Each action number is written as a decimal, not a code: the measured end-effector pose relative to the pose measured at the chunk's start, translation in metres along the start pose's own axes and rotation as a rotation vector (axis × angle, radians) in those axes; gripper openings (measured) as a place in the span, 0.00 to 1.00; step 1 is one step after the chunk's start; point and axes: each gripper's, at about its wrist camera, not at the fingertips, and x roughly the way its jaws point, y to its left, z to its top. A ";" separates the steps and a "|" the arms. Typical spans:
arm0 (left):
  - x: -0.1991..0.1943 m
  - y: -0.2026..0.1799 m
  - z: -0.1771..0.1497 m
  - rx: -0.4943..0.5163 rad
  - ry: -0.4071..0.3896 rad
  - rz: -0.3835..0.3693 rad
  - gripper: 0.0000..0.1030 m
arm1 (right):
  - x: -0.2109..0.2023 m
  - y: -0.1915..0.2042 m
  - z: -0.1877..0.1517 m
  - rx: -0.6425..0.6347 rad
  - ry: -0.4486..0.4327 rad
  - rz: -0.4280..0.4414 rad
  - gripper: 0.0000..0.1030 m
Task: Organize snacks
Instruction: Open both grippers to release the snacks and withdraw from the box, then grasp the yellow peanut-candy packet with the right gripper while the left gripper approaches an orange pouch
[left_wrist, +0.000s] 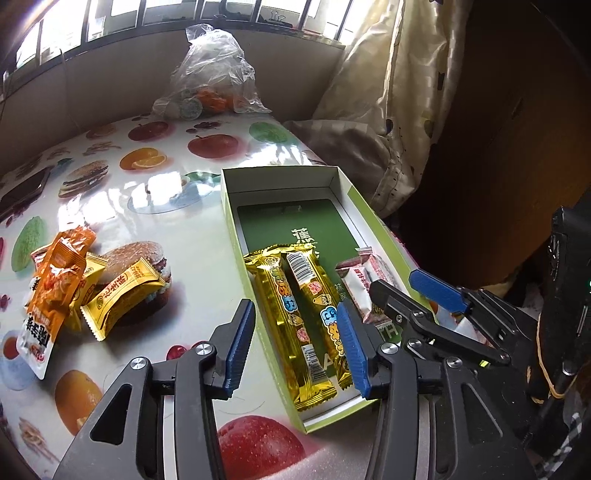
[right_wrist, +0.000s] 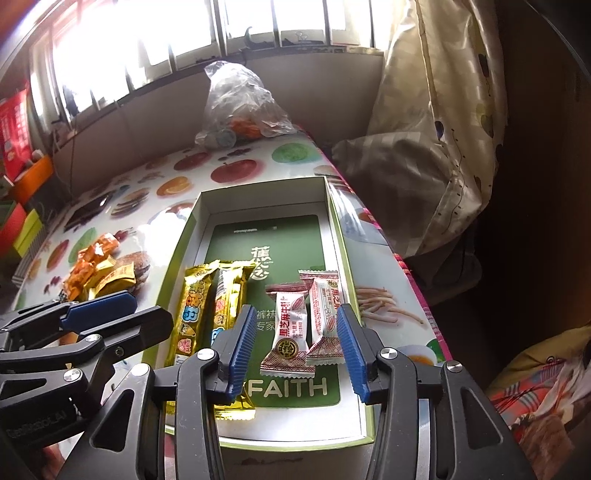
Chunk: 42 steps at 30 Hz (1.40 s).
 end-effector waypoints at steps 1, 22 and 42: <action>-0.002 0.000 -0.001 -0.001 -0.003 0.003 0.46 | -0.001 0.001 0.000 -0.001 0.001 -0.001 0.43; -0.048 0.026 -0.020 -0.020 -0.095 0.077 0.46 | -0.023 0.028 -0.002 -0.025 -0.041 0.029 0.44; -0.081 0.148 -0.051 -0.211 -0.132 0.219 0.46 | -0.002 0.122 0.008 -0.136 -0.012 0.183 0.44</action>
